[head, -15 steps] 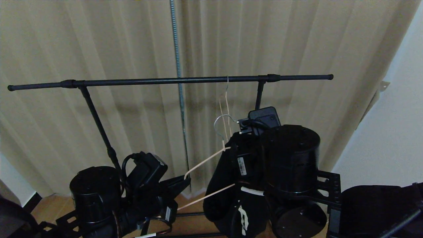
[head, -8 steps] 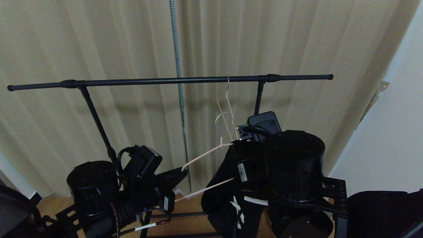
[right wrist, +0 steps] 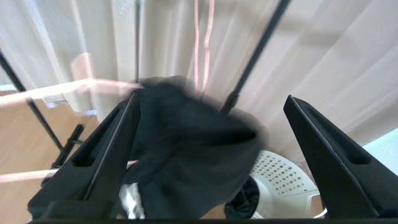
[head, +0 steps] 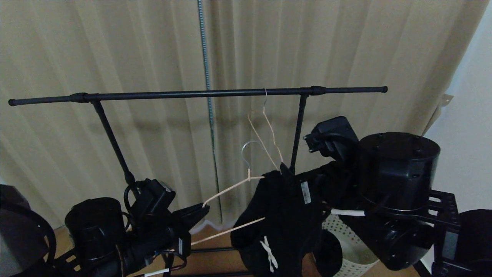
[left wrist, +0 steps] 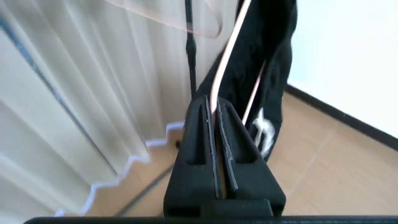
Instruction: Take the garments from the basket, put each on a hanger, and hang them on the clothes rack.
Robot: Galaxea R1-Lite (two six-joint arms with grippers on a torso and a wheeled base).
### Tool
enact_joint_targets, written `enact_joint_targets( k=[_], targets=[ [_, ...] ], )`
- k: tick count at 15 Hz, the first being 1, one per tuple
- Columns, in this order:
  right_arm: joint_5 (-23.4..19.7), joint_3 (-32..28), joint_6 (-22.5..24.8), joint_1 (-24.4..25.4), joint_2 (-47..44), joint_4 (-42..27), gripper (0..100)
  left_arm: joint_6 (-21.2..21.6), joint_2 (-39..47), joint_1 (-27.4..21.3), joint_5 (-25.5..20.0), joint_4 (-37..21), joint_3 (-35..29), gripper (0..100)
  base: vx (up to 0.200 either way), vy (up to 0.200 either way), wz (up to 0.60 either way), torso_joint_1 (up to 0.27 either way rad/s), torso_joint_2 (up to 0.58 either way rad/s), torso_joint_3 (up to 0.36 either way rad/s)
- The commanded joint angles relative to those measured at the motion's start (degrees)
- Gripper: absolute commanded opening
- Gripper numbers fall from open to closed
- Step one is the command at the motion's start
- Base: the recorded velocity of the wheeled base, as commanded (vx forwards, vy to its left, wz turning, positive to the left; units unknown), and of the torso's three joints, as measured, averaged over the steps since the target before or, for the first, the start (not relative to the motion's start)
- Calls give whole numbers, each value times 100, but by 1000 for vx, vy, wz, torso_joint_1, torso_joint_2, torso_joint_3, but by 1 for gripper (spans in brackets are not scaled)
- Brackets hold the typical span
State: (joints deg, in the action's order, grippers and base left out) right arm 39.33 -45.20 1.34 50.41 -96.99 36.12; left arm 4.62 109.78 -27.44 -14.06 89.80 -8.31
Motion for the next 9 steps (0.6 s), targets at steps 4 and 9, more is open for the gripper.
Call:
enact_joint_targets(
  k=[4, 9],
  targets=[
    [-1639, 723, 622, -796, 690, -9, 100, -5, 167, 46, -141, 20, 137, 0, 0, 0, 0, 0, 0, 0],
    [-2887, 1040, 683, -1323, 734, -9, 100, -14, -325, 46, -343, 20, 339, 0, 0, 0, 0, 0, 0, 0]
  ],
)
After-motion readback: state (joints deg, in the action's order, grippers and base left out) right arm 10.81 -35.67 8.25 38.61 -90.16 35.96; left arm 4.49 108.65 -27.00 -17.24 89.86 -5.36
